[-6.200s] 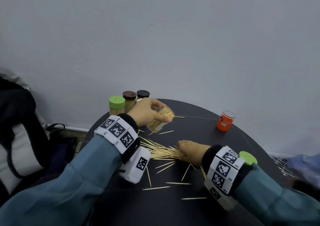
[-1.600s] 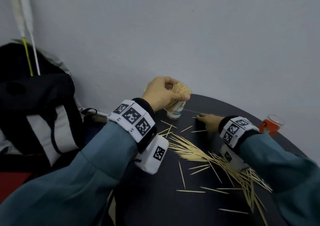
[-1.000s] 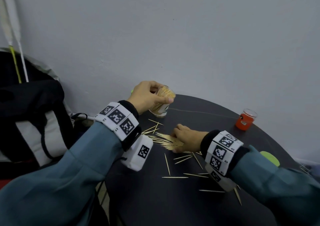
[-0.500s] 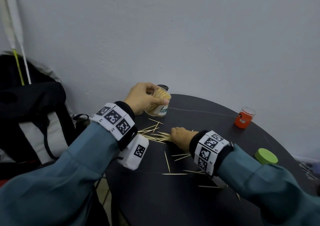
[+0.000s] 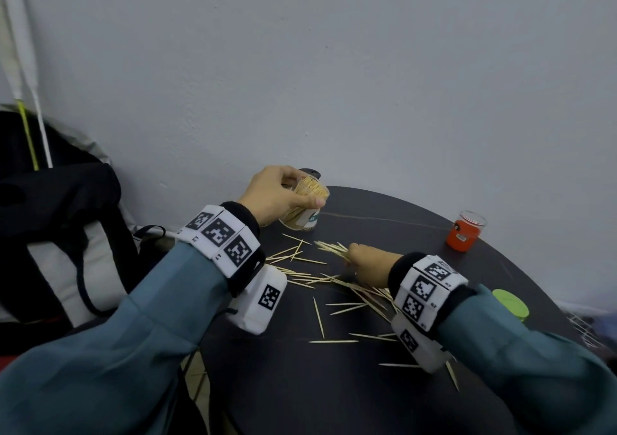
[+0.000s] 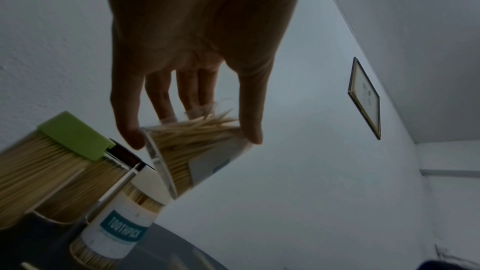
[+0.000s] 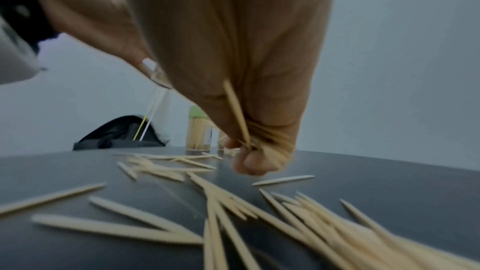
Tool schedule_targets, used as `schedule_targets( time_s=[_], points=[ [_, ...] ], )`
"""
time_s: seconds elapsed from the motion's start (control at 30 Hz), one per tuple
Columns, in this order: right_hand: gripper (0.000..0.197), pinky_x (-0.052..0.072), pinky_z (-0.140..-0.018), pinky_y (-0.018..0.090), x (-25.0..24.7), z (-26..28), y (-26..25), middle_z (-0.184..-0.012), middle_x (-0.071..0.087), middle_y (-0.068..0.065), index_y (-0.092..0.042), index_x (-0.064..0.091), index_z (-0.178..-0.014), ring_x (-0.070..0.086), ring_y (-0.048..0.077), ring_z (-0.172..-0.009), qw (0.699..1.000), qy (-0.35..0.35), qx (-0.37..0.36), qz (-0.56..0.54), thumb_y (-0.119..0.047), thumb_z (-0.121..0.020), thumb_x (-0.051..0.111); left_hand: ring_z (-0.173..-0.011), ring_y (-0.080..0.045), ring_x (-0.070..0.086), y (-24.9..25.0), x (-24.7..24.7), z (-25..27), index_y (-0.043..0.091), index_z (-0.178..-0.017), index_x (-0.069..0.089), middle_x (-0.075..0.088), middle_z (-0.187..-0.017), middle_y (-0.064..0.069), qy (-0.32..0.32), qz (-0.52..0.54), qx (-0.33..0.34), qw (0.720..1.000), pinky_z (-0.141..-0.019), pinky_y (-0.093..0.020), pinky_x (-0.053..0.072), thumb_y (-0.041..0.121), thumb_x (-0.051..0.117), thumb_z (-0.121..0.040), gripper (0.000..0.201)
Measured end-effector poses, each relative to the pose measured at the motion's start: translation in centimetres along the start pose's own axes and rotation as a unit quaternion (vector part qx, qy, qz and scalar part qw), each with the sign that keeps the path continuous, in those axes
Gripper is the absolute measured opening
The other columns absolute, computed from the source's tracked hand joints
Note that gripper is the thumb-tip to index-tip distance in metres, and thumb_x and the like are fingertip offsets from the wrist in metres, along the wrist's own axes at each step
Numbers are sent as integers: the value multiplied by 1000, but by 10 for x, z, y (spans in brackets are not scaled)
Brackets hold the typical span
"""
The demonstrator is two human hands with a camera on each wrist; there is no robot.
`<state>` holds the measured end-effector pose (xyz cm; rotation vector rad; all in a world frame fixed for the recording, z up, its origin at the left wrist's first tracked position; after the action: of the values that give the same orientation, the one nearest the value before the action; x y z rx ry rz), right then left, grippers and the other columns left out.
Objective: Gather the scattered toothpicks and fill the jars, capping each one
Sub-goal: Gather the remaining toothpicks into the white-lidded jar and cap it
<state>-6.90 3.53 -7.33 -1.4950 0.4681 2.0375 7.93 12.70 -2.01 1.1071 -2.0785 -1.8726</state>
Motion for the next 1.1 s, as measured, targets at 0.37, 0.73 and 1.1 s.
schedule_targets(
  time_s=[0.37,0.73,1.1],
  points=[
    [27,38,-55,19,-34,1,37,-65,36,0,-17,38,-81,41,5,-48,757,177,-62,-626,-7,-102,23,-105,-17,57,15,31,-3,12,-115,63,64,-109,-3,-67,-10,10,998,-98,-38,46,27,84,-63,57],
    [27,44,-58,17,-91,27,11,-68,42,2,-16,37,-85,50,2,-47,606,377,-168,-680,-7,-102,19,-88,-7,54,30,62,-1,11,-111,65,62,-92,3,-126,4,29,992,-77,-21,41,24,80,-71,44],
    [29,51,-62,13,-57,26,4,-118,59,15,2,47,-113,66,3,-69,671,273,-172,-668,-16,-102,28,-95,-13,59,28,60,-1,13,-114,65,61,-90,3,-131,47,11,990,-79,-28,46,22,79,-74,44]
  ],
)
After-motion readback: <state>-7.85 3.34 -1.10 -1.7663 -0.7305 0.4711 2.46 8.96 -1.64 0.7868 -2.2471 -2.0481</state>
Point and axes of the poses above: each hand's wrist, its own z-axis away from the middle knuckle, its own x-axis out of the palm, y = z × x, the point moved 3 cm from there along -z, towards the middle knuckle
